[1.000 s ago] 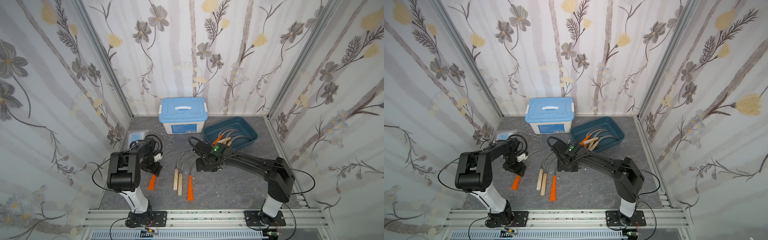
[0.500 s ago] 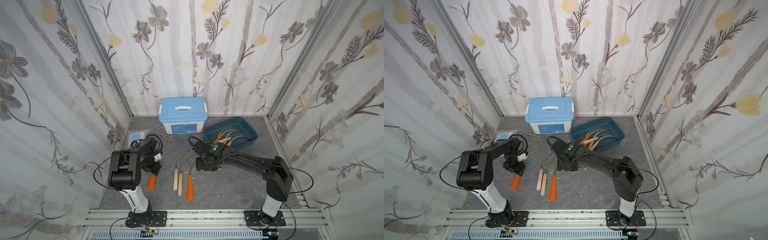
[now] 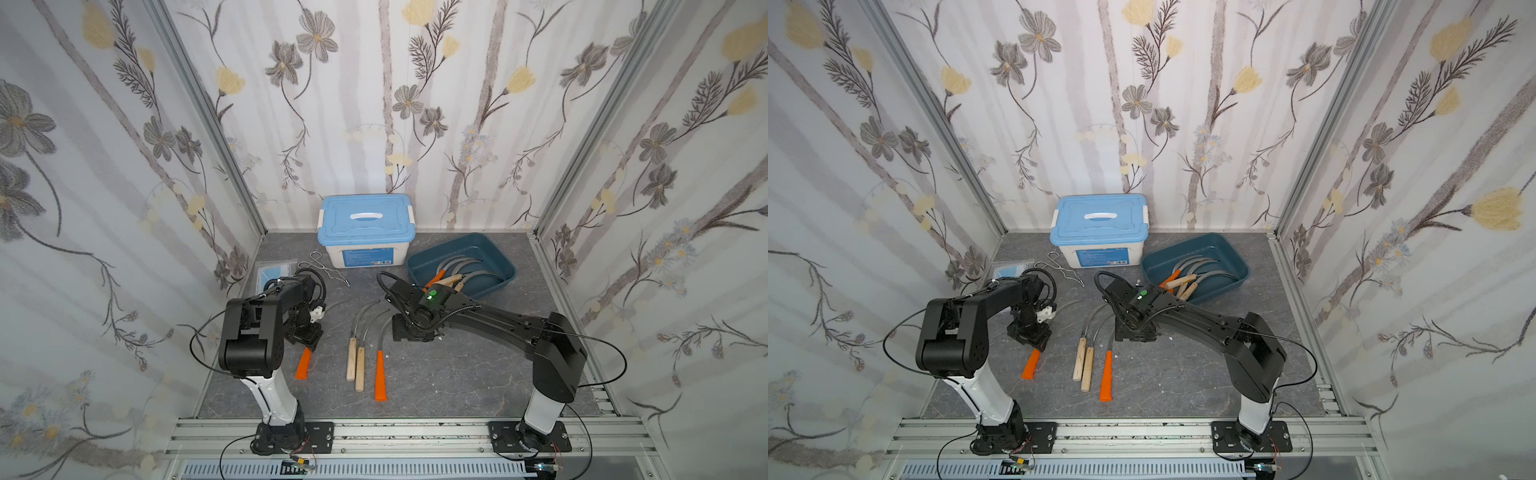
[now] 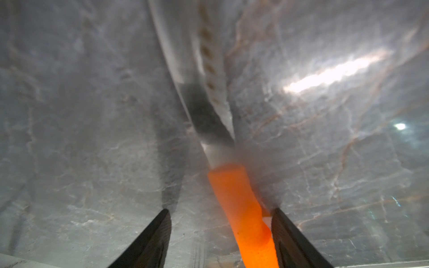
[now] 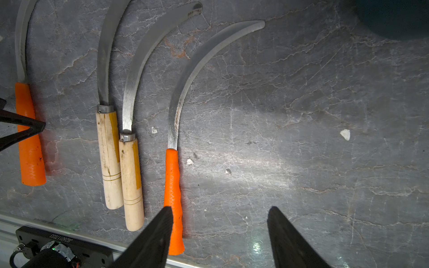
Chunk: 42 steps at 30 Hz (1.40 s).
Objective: Put small sickles into storage boxes
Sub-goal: Pick up the sickle at the center of the board.
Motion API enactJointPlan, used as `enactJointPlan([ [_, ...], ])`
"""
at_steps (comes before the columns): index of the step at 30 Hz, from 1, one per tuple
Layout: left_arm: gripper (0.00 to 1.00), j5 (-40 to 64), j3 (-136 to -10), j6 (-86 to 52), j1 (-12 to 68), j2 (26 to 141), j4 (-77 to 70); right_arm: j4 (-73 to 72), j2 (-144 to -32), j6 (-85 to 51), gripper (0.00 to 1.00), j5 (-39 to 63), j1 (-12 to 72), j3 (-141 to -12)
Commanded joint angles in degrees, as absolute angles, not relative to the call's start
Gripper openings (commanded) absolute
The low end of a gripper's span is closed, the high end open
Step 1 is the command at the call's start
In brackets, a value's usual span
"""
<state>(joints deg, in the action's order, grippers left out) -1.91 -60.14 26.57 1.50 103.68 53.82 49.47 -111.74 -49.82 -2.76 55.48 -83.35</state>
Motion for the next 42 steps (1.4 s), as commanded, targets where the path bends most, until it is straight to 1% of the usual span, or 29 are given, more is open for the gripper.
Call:
enactJointPlan([
  [1, 0.67, 2.7, -59.01, 26.1, 1.83, 105.03, 51.29, 48.6, -112.06, -49.66, 0.67, -4.13, 55.54, -83.69],
  [3, 0.66, 2.85, -58.98, 25.85, 2.01, 105.03, 51.42, 48.65, -112.06, -49.57, 0.67, -4.2, 55.55, -83.73],
  [9, 0.64, 2.9, -57.88, 24.87, 3.66, 103.91, 51.15, 48.56, -112.06, -49.57, 0.67, -4.31, 55.5, -83.44],
  [11, 0.61, 2.88, -57.59, 24.57, 3.99, 104.18, 51.2, 48.49, -112.06, -49.57, 0.67, -4.31, 55.49, -83.41],
  [13, 0.55, 2.98, -57.23, 24.36, 4.14, 104.02, 50.96, 48.52, -111.98, -49.57, 0.67, -4.31, 55.55, -83.32],
  [14, 0.54, 2.83, -57.05, 24.28, 4.16, 103.8, 50.86, 48.55, -111.89, -49.57, 0.67, -4.32, 55.54, -83.26],
  [16, 0.46, 2.63, -56.7, 24.26, 4.14, 103.43, 50.52, 48.46, -111.72, -49.64, 0.67, -4.33, 55.5, -82.98],
  [18, 0.42, 2.55, -56.6, 24.23, 4.13, 103.27, 50.62, 48.26, -111.7, -49.65, 0.67, -4.39, 55.5, -82.76],
  [21, 0.38, 2.38, -56.39, 24.17, 4.13, 103.05, 50.8, 48.11, -111.64, -49.66, 0.67, -4.31, 55.5, -82.53],
  [22, 0.34, 2.33, -56.26, 24.25, 4.13, 102.96, 50.77, 47.99, -111.63, -49.66, 0.67, -4.31, 55.53, -82.51],
  [24, 0.3, 2.29, -56.1, 24.17, 4.13, 102.81, 50.92, 47.97, -111.54, -49.67, 0.67, -4.31, 55.54, -82.37],
  [26, 0.28, 2.28, -55.83, 24.17, 4.08, 102.65, 50.91, 47.92, -111.45, -49.66, 0.67, -4.31, 55.52, -82.18],
  [31, 0.27, 2.28, -55.54, 24.08, 4.14, 102.15, 50.91, 47.74, -111.36, -49.75, 0.67, -4.31, 55.55, -81.96],
  [32, 0.24, 2.35, -55.5, 24.08, 4.16, 102.07, 50.9, 47.79, -111.35, -49.75, 0.67, -4.29, 55.51, -81.93],
  [34, 0.21, 2.28, -55.48, 24.08, 4.15, 101.95, 50.93, 47.76, -111.27, -49.83, 0.67, -4.31, 55.55, -81.83],
  [42, 0.17, 2.71, -55.63, 23.71, 4.18, 100.75, 51.33, 47.47, -110.7, -50.1, 0.67, -4.57, 55.59, -81.28],
])
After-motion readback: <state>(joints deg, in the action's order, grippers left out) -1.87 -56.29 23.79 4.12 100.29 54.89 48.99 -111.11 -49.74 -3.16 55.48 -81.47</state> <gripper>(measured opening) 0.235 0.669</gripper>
